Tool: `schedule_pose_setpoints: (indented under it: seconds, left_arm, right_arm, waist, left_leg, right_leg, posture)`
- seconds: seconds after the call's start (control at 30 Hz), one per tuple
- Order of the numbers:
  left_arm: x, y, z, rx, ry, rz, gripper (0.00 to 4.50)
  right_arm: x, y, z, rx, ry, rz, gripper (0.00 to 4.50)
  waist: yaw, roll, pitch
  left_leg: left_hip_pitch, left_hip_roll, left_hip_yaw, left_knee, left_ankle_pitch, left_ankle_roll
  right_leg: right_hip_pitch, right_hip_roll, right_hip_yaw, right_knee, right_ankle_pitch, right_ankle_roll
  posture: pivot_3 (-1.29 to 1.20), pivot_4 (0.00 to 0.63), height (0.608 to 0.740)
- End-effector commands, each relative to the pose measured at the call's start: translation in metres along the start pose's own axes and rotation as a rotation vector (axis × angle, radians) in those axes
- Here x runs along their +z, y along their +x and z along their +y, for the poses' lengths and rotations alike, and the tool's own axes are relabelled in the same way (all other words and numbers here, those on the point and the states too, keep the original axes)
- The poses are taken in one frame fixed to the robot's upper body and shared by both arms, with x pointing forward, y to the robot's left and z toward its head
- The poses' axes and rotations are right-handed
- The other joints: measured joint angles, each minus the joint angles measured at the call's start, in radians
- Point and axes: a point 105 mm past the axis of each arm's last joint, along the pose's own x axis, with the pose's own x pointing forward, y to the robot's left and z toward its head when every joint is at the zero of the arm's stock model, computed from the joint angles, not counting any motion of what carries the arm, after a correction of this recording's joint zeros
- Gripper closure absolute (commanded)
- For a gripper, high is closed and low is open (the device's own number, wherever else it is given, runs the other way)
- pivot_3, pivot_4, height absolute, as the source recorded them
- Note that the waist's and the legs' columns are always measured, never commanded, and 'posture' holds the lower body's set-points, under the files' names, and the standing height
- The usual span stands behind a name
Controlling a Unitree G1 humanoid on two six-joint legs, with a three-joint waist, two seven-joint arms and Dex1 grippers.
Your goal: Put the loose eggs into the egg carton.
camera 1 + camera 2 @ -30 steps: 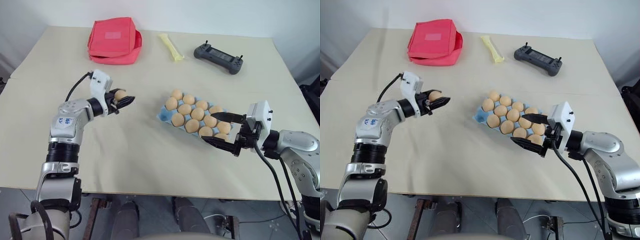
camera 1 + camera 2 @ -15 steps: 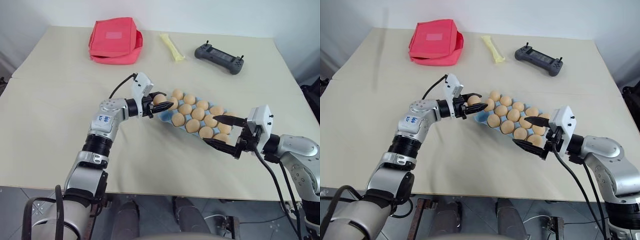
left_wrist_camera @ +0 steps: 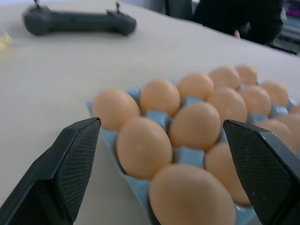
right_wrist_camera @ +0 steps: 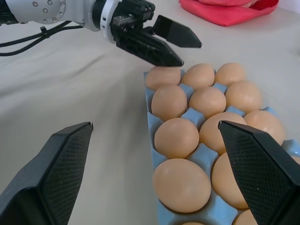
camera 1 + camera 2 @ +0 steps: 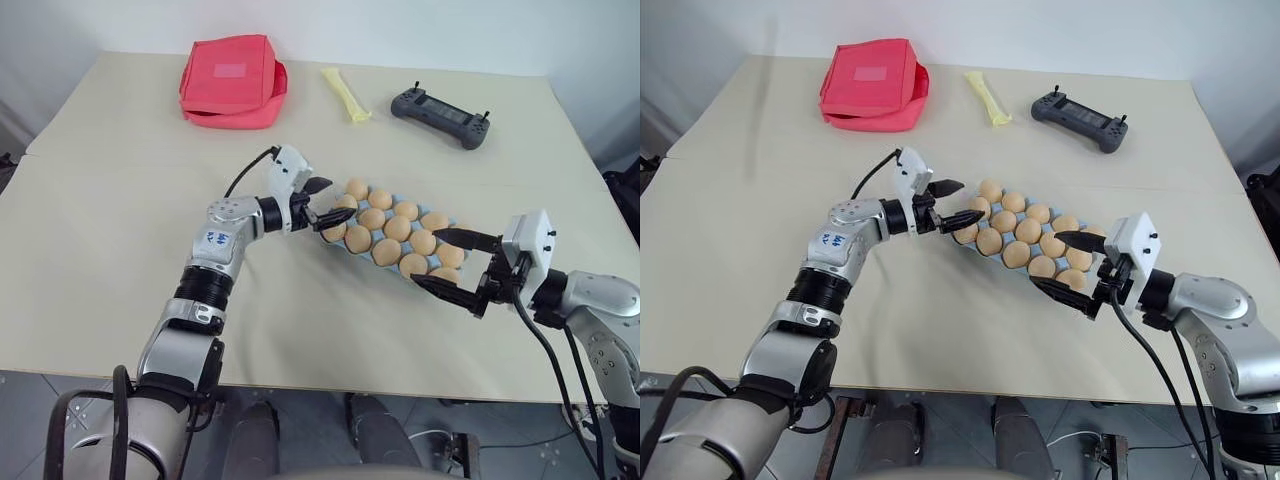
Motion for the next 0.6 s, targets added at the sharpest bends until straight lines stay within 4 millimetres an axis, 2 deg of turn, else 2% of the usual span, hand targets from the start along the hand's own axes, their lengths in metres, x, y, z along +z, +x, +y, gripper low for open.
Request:
schedule_pose_setpoints:
  seconds: [0.03,0.1,0.17,0.37,0.47,0.6]
  left_arm:
    - [0.041,-0.008,-0.002,0.0,0.106,-0.141,0.04]
    - [0.046,-0.022,-0.002,0.003,0.096,-0.158,0.04]
    - [0.047,-0.046,-0.001,-0.004,0.08,-0.171,0.04]
    - [0.027,-0.111,0.004,0.016,0.081,-0.112,0.04]
    - [0.023,-0.134,0.01,0.072,0.105,-0.086,0.04]
    - [0.032,-0.154,0.013,0.153,0.14,-0.118,0.04]
  right_arm:
    - [0.01,-0.001,-0.002,0.003,-0.042,-0.033,0.0]
    - [0.011,-0.002,-0.002,0.002,-0.044,-0.034,0.0]
    - [0.011,-0.003,-0.002,0.001,-0.046,-0.03,0.0]
    - [0.012,-0.009,-0.005,-0.006,-0.045,-0.021,0.0]
    - [0.011,-0.013,-0.008,-0.013,-0.046,-0.009,0.0]
    - [0.01,-0.017,-0.011,-0.029,-0.047,0.0,0.0]
  waist:
    - [0.0,0.0,0.0]
    - [-0.001,0.0,0.0]
    - [-0.004,0.0,0.0]
    - [-0.014,0.001,0.0]
    - [-0.01,0.001,0.0]
    - [-0.004,0.001,0.0]
  left_leg:
    - [0.0,0.0,0.0,0.0,0.0,0.0]
    - [0.0,0.0,0.0,0.0,0.0,0.0]
    - [0.0,0.0,0.0,0.0,0.0,0.0]
    - [0.002,0.001,0.0,-0.001,0.0,0.0]
    - [0.001,0.0,0.0,0.001,0.0,0.0]
    - [0.001,0.001,0.0,0.003,0.0,0.0]
  right_leg:
    - [0.0,0.0,0.0,0.0,0.0,0.0]
    - [0.0,0.0,0.0,0.0,0.0,0.0]
    - [0.0,0.0,0.0,0.0,0.0,0.0]
    - [0.0,0.0,0.0,0.002,0.0,-0.001]
    - [0.001,0.0,0.0,0.001,0.0,0.0]
    - [0.001,0.0,0.0,0.001,0.0,-0.001]
  posture:
    - [0.0,0.15,0.74]
    - [0.0,0.15,0.74]
    - [0.0,0.15,0.74]
    - [0.0,0.15,0.74]
    - [0.0,0.15,0.74]
    - [0.0,0.15,0.74]
